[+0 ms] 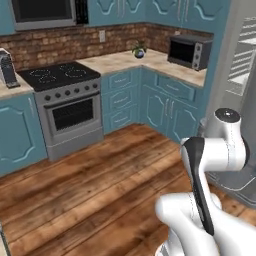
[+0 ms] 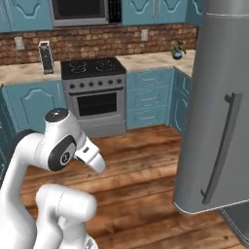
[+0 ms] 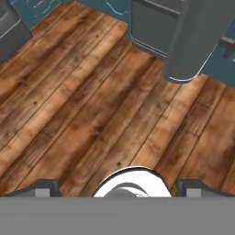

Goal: Retrieve the sausage and cheese from the fridge and place them on the cutting board on the counter.

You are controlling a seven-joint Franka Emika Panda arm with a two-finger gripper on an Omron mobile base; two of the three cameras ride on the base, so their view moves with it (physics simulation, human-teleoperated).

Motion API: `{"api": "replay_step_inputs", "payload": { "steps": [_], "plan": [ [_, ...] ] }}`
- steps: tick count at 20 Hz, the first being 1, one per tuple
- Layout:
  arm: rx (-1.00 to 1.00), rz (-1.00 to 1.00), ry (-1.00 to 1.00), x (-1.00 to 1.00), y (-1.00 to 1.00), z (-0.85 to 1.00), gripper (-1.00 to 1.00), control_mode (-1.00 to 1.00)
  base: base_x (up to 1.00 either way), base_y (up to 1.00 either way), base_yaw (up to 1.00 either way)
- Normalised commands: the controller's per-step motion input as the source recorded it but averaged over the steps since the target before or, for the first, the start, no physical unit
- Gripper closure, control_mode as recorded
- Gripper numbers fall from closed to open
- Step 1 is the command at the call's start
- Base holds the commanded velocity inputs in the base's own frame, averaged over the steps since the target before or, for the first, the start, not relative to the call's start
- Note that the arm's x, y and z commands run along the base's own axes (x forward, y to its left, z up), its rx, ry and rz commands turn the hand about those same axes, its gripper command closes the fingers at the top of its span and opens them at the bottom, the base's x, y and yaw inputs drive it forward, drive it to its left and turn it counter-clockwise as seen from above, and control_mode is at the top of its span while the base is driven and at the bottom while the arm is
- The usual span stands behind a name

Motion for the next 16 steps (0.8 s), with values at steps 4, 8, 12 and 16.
{"api": "replay_step_inputs", "payload": {
  "steps": [4,8,12,16],
  "plan": [
    [0.00,0.00,0.00,0.00,0.00,0.00,-1.00,1.00,0.83,0.31,-0.30],
    [0.00,0.00,0.00,0.00,0.00,0.00,-1.00,1.00,0.81,0.32,-0.32],
    [0.00,0.00,0.00,0.00,0.00,0.00,-1.00,1.00,0.81,0.32,-0.32],
    [0.00,0.00,0.00,0.00,0.00,0.00,-1.00,1.00,0.57,0.30,-0.57]
  ]
}}
